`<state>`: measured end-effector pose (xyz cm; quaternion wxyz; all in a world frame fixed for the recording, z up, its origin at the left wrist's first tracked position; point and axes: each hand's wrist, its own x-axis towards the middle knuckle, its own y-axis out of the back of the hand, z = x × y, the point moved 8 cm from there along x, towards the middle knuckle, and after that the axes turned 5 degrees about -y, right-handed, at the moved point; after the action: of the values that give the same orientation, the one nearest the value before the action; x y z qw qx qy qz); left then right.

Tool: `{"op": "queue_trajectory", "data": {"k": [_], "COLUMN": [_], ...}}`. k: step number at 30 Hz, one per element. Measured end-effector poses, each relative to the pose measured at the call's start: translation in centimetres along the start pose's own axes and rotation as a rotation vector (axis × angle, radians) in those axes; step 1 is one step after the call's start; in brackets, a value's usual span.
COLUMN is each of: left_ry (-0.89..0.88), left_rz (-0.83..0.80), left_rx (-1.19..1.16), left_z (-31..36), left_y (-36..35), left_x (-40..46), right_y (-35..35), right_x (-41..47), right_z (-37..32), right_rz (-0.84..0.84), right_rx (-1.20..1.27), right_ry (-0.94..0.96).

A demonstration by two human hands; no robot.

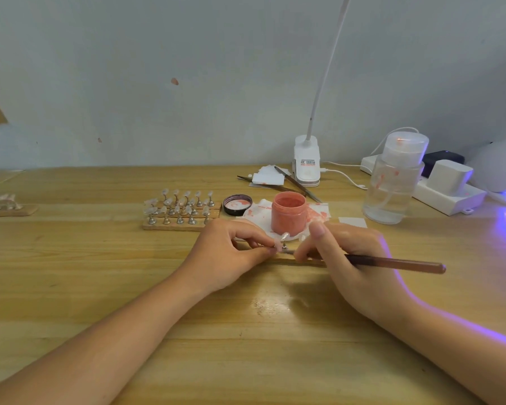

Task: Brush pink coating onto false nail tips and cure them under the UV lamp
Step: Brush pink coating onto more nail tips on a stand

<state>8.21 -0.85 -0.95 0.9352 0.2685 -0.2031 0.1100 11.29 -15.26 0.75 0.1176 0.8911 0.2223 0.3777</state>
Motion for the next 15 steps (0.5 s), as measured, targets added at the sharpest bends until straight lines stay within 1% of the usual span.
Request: {"op": "queue_trajectory", "data": {"k": [2, 4, 8, 12, 15], "left_ry": [0.007, 0.013, 0.02, 0.011, 0.004], "left_rz": [-0.007, -0.011, -0.016, -0.016, -0.02], "left_rx": [0.002, -0.001, -0.01, 0.005, 0.001], "left_z": [0.0, -0.09, -0.27, -0.27, -0.24], "left_y": [-0.09, -0.18, -0.23, -0.2, -0.25], "left_x": [0.02, 0.05, -0.01, 0.05, 0.07], "right_y": [0.18, 0.18, -0.08, 0.03, -0.09], "right_x": [-0.09, 0.02, 0.01, 0.13, 0.05], "right_z": [-0.31, -0.7, 0.03, -0.67, 0.03], "right_rz": [0.021, 0.03, -0.009, 0.007, -0.013], "right_rx": [0.009, -0.038, -0.003, -0.041, 0.005], "right_ry": [0.032, 0.062, -0.004, 0.041, -0.026]}}
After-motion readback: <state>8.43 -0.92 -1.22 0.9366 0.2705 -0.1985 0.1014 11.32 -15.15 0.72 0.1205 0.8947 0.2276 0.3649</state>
